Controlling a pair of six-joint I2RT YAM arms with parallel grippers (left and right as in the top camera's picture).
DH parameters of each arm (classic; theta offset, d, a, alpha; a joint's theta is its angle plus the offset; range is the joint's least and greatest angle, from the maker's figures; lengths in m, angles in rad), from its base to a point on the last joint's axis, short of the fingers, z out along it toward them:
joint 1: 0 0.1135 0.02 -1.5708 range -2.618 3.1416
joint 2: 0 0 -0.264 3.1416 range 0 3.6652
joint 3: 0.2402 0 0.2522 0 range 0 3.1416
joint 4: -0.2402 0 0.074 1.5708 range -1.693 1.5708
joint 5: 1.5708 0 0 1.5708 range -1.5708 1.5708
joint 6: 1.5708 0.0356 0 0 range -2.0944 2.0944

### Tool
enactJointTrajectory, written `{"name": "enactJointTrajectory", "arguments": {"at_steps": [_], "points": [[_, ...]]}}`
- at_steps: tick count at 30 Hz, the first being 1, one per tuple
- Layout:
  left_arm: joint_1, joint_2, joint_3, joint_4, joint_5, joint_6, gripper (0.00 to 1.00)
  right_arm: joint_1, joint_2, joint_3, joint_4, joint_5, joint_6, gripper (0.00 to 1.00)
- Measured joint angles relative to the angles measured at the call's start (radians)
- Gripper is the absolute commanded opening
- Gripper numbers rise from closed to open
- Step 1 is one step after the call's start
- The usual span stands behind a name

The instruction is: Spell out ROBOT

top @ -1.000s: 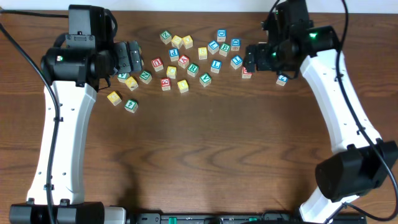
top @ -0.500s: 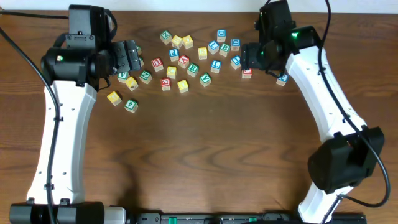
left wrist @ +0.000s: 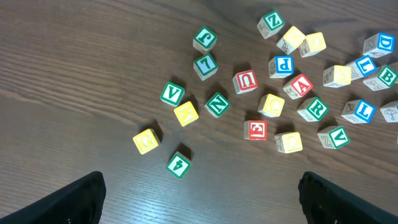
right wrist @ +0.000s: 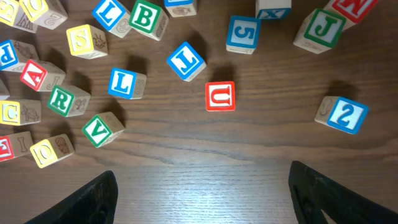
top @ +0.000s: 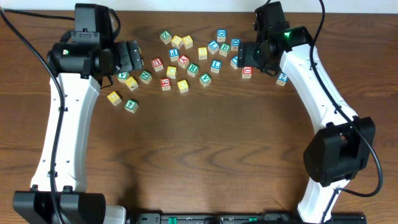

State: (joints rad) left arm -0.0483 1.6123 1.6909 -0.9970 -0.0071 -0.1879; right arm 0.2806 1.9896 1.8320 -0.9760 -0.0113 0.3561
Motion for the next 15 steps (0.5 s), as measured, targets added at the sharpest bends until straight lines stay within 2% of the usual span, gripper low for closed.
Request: {"name": "enactJointTrajectory", "arguments": {"at_steps": [15], "points": [[0.0, 0.012, 0.0, -0.002, 0.013, -0.011, 0.98, 0.006, 0.0, 0.0, 0.015, 0.0, 0.0, 0.84]]}}
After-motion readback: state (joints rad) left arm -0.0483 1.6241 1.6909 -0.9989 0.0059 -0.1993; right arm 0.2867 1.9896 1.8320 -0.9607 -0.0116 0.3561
